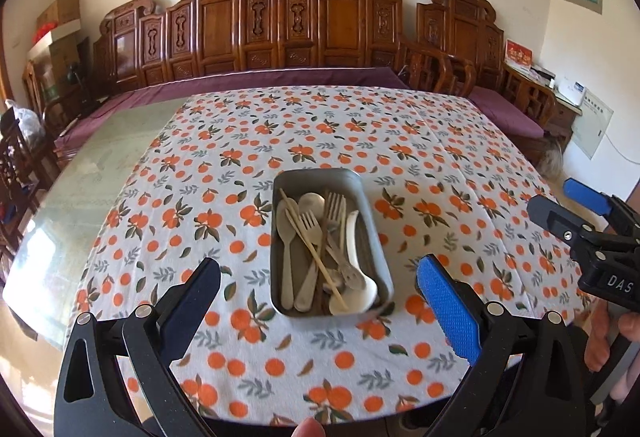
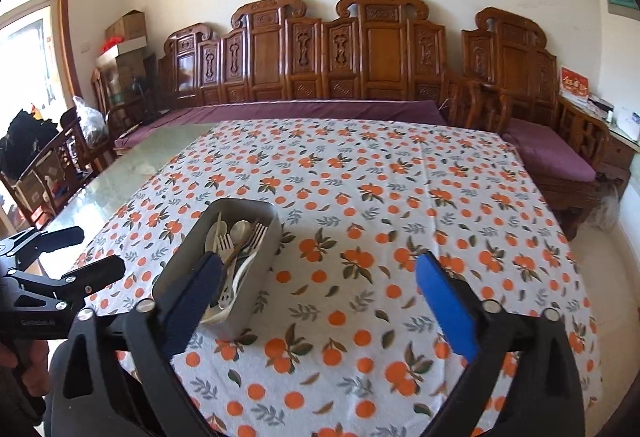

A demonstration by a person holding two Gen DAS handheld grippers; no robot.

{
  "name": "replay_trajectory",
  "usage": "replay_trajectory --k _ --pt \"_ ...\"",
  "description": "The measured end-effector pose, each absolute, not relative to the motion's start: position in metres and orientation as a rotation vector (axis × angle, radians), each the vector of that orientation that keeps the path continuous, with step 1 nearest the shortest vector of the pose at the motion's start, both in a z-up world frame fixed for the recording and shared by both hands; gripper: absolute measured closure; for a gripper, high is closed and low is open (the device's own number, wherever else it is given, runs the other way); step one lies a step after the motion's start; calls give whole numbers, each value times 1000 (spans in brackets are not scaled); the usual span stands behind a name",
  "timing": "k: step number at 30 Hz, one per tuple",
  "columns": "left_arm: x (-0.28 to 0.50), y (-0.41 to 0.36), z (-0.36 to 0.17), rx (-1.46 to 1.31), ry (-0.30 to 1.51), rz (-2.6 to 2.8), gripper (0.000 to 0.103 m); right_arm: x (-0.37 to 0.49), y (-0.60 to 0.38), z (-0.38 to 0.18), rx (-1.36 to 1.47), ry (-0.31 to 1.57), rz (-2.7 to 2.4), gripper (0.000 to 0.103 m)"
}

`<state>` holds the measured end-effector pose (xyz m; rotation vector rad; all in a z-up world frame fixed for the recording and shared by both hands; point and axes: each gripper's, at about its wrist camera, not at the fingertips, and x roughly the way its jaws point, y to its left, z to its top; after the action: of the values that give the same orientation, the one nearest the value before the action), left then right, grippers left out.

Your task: Organize utensils

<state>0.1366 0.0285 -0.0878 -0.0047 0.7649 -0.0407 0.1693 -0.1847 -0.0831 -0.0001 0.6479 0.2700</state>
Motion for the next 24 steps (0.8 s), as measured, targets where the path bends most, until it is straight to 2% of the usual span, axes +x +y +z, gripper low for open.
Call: replay_trajectory --k 14,24 --pt "67 -3 -21 36 580 -20 8 90 -216 -17 30 477 261 3" --pt "38 -7 5 2 531 -50 8 55 -227 11 42 397 254 3"
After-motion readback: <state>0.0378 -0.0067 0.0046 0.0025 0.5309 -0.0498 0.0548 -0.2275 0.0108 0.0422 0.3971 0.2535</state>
